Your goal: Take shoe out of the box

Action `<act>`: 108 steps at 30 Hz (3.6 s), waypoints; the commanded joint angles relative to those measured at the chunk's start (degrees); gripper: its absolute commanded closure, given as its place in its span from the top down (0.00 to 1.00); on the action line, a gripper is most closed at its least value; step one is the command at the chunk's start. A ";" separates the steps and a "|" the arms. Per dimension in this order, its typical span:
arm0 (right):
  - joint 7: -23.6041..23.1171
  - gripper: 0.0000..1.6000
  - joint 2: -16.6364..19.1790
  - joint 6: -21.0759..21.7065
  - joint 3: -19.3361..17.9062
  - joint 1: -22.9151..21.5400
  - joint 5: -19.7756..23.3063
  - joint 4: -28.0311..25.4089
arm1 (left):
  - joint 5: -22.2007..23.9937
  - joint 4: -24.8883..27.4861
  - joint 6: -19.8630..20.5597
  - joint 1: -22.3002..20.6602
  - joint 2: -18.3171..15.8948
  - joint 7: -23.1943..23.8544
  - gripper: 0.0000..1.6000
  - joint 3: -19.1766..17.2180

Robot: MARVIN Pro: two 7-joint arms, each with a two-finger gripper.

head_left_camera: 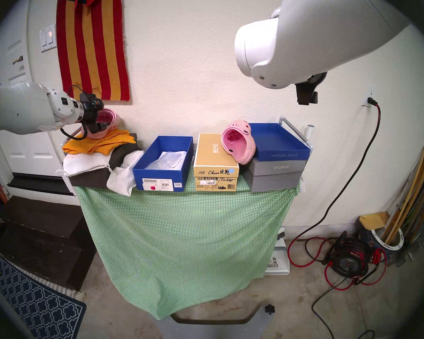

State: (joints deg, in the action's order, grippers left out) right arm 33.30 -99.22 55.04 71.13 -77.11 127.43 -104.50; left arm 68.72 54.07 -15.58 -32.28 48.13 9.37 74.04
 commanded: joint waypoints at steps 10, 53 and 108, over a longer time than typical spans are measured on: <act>3.46 1.00 -0.58 -0.50 0.28 0.17 3.17 -0.18 | -7.43 6.48 -4.05 -11.53 -3.78 -1.40 1.00 -1.16; 9.85 1.00 -0.78 -1.31 -0.06 0.75 8.53 -0.46 | -6.38 29.17 9.56 -23.79 -18.94 -33.20 1.00 -9.89; 10.65 1.00 -0.73 -1.24 -0.17 0.85 9.15 -0.45 | -6.34 29.46 9.76 -23.80 -18.85 -34.16 1.00 -9.74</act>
State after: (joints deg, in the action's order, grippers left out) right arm 43.85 -100.03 53.71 71.04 -76.18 136.71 -105.09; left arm 62.43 83.66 -5.75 -55.92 29.13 -24.95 64.46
